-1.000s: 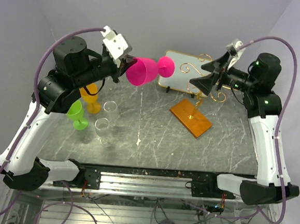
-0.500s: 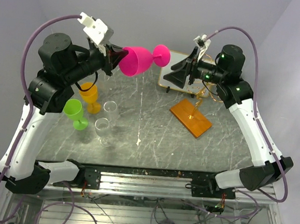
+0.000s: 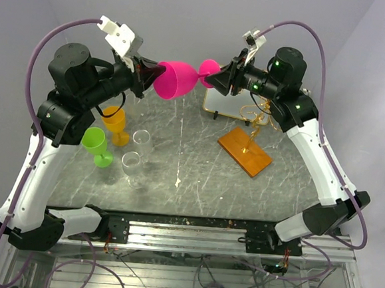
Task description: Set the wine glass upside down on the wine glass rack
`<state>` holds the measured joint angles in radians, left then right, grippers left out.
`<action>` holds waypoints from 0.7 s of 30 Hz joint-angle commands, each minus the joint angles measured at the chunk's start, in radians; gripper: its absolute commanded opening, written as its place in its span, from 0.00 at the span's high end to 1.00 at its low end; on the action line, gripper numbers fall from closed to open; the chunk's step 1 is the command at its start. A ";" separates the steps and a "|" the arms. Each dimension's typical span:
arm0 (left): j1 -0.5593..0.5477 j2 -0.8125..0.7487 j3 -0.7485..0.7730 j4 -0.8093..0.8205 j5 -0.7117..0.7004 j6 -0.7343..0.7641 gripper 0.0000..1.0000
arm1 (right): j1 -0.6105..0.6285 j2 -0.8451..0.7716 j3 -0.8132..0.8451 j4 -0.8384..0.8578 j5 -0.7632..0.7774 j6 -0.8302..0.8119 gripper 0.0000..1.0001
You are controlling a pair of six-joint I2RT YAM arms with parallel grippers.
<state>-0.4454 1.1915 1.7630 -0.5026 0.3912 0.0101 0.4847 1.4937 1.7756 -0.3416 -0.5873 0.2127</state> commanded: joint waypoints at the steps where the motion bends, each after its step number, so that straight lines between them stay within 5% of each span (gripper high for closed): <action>1: 0.008 -0.006 -0.003 0.059 0.032 -0.015 0.93 | 0.004 -0.007 0.012 0.006 0.078 0.005 0.62; 15: 0.009 0.011 -0.004 0.062 0.008 0.018 0.93 | 0.004 -0.041 -0.009 0.010 0.056 0.019 0.71; 21: 0.008 0.013 -0.008 0.066 0.008 0.022 0.93 | 0.005 -0.031 0.009 0.004 0.066 0.025 0.89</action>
<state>-0.4438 1.2053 1.7584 -0.4824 0.3923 0.0200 0.4885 1.4761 1.7725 -0.3485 -0.5274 0.2283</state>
